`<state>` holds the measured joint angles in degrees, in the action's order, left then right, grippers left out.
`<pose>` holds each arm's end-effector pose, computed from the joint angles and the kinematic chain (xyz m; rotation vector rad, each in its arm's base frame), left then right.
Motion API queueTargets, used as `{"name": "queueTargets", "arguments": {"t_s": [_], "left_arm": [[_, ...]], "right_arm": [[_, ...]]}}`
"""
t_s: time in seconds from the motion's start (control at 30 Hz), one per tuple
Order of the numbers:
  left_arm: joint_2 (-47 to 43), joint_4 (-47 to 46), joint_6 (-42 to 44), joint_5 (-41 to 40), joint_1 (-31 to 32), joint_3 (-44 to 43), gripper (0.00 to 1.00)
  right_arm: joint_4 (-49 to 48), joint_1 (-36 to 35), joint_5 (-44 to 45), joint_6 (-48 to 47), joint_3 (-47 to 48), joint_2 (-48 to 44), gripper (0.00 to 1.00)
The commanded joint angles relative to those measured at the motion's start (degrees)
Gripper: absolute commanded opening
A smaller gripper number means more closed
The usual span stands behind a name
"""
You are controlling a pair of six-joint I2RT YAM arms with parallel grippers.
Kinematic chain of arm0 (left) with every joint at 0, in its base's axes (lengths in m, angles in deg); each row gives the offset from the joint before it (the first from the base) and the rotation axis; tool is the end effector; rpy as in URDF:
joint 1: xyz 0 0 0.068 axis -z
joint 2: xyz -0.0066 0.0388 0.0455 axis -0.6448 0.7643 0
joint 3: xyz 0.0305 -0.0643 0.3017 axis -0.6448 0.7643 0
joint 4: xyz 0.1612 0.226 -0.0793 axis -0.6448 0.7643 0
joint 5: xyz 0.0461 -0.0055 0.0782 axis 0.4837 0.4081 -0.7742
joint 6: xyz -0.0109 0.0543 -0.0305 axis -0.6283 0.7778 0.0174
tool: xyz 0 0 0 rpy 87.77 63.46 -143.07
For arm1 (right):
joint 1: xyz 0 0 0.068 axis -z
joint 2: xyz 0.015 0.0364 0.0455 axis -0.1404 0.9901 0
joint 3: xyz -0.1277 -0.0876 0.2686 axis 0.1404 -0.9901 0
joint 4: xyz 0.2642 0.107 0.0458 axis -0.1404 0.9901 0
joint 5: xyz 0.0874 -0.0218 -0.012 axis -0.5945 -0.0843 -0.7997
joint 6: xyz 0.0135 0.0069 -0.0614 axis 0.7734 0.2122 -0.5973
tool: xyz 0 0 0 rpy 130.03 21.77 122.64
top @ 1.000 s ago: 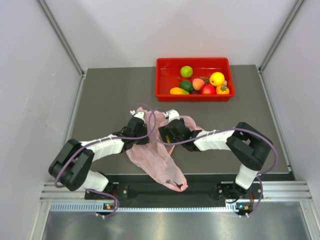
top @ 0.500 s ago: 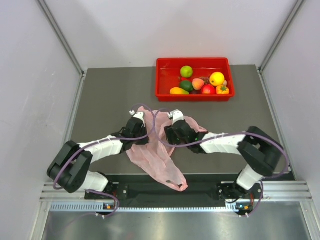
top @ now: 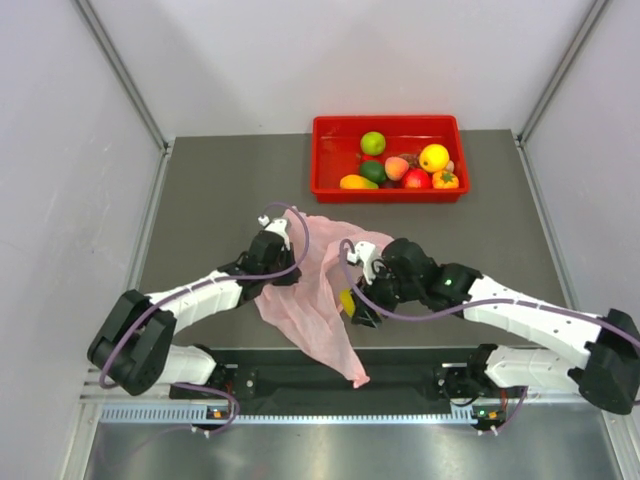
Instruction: Untie the knot of the plastic bag and take out the fruit
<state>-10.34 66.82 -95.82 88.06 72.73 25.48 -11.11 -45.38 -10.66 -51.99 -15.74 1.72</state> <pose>0.2335 -0.1489 0.1771 0.0493 2.3787 -0.5352 0.1405 0.2130 0.2643 -1.1201 2.1746 0.8311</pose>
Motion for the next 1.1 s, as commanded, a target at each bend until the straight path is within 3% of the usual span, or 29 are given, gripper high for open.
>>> {"name": "queueTargets", "arguments": {"t_s": [0.0,0.17,0.33,0.47,0.63,0.83,1.0,1.03,1.07], "left_arm": [[-2.7,0.2,0.7,1.9,-0.3,-3.4,0.0],[-3.4,1.0,1.5,3.0,-0.4,-4.3,0.0],[-3.5,1.0,2.4,3.3,-0.3,-4.3,0.0],[-3.5,1.0,3.1,4.1,-0.3,-4.5,0.0],[-3.5,2.7,3.7,4.8,-0.3,-5.3,0.0],[-3.8,2.6,2.9,7.4,-0.3,-5.9,0.0],[-3.9,2.4,2.7,8.8,-0.3,-6.1,0.0],[-4.0,2.4,2.8,8.8,-0.3,-6.1,0.0],[-4.2,2.4,2.8,8.9,-0.3,-6.1,0.0]], "right_arm": [[7.3,0.1,-8.6,-8.0,6.4,-7.0,0.0],[7.1,3.7,-7.0,-13.7,16.3,-5.9,0.0],[9.4,12.3,-21.4,-16.6,26.0,3.4,0.0],[6.3,17.3,-24.8,-14.6,30.7,11.1,0.0],[-6.4,21.4,0.7,-4.4,39.1,20.8,0.0],[-6.6,26.6,23.8,-0.9,57.2,41.0,0.0],[-4.8,29.9,29.3,-0.2,69.4,54.6,0.0],[-4.2,30.4,30.4,0.1,71.4,56.4,0.09],[-1.6,31.6,30.3,0.4,73.8,60.2,0.1]]}}
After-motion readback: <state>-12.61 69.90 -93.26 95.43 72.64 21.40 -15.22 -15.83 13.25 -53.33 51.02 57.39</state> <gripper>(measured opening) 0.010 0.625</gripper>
